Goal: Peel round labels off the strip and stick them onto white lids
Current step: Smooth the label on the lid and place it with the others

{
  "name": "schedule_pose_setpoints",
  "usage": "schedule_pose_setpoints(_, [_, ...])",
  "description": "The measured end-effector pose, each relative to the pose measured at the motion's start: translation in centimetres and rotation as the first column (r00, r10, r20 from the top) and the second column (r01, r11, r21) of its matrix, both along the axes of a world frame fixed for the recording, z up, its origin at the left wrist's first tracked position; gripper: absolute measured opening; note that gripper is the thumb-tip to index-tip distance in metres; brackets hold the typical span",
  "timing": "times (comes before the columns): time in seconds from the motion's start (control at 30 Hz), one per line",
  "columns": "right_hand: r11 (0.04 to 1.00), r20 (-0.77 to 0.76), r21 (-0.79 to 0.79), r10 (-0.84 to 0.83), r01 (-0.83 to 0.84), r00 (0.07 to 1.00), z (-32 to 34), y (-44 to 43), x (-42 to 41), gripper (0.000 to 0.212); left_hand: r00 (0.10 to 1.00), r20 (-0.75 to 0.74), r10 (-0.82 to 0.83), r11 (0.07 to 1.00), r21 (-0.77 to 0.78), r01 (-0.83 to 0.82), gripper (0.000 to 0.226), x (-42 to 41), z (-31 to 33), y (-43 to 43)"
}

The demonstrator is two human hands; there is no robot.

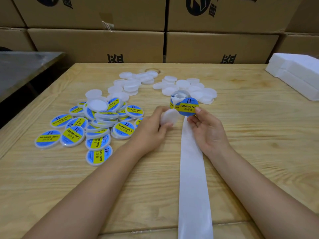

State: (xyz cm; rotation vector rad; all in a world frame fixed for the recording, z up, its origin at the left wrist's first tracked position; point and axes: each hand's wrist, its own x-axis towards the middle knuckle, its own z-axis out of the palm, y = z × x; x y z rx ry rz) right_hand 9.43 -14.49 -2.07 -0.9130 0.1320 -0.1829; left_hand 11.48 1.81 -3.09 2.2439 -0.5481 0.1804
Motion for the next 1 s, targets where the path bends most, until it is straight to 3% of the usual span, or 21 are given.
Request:
schedule_pose_setpoints(0.07, [0.999,0.006,0.026,0.038,-0.038,0.999,0.1,-0.2,0.0,0.014,0.994,-0.104,-0.045,0.977,-0.212,0.022,0.025,-0.1,0.4,-0.2])
schedule_pose_setpoints(0.17, [0.998,0.013,0.023,0.064,-0.065,0.998,0.1,-0.2,0.0,0.015,0.924,-0.33,-0.196,0.829,-0.558,-0.024,0.017,-0.2,1.0,-0.3])
schedule_pose_setpoints(0.23, [0.997,0.02,0.002,0.072,-0.072,0.997,0.2,0.0,-0.1,0.023,0.841,-0.46,-0.285,0.746,-0.657,-0.107,0.024,-0.2,1.6,-0.3])
schedule_pose_setpoints(0.3, [0.996,0.026,-0.033,0.081,-0.081,0.996,0.3,0.1,-0.1,0.03,0.781,-0.523,-0.342,0.72,-0.68,-0.14,0.031,0.0,2.0,-0.1])
schedule_pose_setpoints(0.47, [0.995,-0.009,-0.055,0.077,-0.078,0.997,0.1,0.0,0.0,0.01,0.704,-0.552,-0.446,0.709,-0.698,-0.098,0.028,0.2,2.1,0.6])
schedule_pose_setpoints(0.57, [0.994,-0.019,-0.063,0.091,-0.092,0.996,0.1,0.2,0.0,0.005,0.686,-0.547,-0.479,0.707,-0.704,-0.068,0.028,0.4,2.0,0.8])
schedule_pose_setpoints(0.7, [0.985,-0.036,-0.099,0.14,-0.143,0.989,0.3,0.3,-0.1,0.023,0.668,-0.533,-0.519,0.706,-0.708,-0.016,0.028,0.5,1.8,0.9])
schedule_pose_setpoints(1.0, [0.974,-0.124,-0.191,0.096,-0.119,0.988,0.3,0.6,-0.1,0.015,0.65,-0.501,-0.571,0.68,-0.732,0.033,0.027,0.8,1.3,1.0])
